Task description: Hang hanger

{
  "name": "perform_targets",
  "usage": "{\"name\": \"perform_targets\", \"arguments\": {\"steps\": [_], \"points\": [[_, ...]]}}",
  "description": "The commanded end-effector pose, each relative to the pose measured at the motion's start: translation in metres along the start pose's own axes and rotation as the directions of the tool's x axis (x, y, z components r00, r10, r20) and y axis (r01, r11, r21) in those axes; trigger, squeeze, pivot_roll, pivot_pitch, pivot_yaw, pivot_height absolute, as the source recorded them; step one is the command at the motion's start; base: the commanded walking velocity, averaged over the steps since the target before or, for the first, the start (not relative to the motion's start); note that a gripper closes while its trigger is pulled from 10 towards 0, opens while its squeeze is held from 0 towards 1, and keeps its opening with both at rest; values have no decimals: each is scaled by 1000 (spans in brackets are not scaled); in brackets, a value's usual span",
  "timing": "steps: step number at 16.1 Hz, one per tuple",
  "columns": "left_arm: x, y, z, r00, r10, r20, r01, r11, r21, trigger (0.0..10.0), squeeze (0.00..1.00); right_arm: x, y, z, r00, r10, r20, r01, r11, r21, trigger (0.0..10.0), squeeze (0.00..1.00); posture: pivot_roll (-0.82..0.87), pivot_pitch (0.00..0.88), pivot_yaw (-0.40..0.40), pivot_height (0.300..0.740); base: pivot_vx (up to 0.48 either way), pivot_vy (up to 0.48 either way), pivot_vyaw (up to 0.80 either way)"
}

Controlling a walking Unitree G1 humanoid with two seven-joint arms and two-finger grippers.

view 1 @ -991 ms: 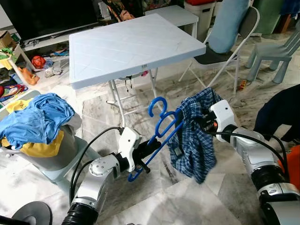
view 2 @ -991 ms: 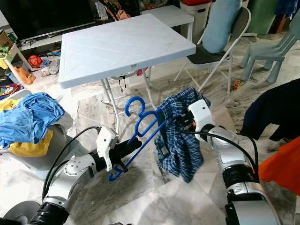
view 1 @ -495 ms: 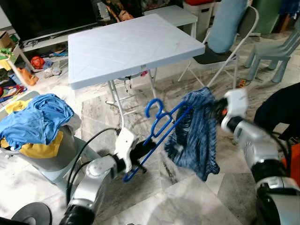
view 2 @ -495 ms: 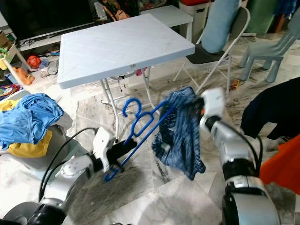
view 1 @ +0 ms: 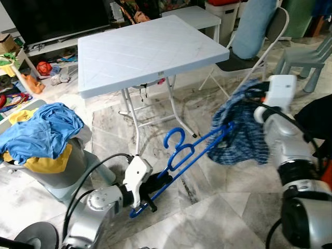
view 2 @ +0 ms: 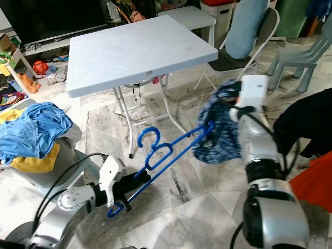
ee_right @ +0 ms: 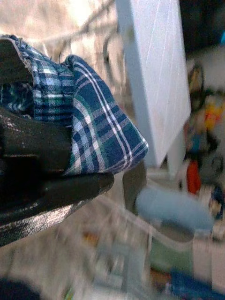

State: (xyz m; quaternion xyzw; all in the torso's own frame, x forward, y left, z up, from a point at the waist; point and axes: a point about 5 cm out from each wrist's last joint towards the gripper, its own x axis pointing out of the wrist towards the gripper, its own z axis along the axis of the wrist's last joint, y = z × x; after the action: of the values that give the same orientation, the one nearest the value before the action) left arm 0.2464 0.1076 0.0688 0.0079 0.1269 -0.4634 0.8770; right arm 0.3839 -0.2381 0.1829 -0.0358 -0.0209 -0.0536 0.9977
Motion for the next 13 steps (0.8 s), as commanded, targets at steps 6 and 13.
{"name": "perform_targets", "arguments": {"steps": [6, 13], "points": [[-21, 23, 20, 880, 431, 199, -415, 902, -121, 0, 0, -6, -3, -26, 993, -34, -114, 31, 999, -25, 4196, 0, -79, 0, 104, 740, 0, 0, 0], [-22, 44, 15, 635, 759, 144, -731, 651, -203, 10000, 0, -26, 34, -13, 923, 375, 83, -378, 926, 25, 10000, 0, -82, 0, 116, 740, 0, 0, 0]]}}
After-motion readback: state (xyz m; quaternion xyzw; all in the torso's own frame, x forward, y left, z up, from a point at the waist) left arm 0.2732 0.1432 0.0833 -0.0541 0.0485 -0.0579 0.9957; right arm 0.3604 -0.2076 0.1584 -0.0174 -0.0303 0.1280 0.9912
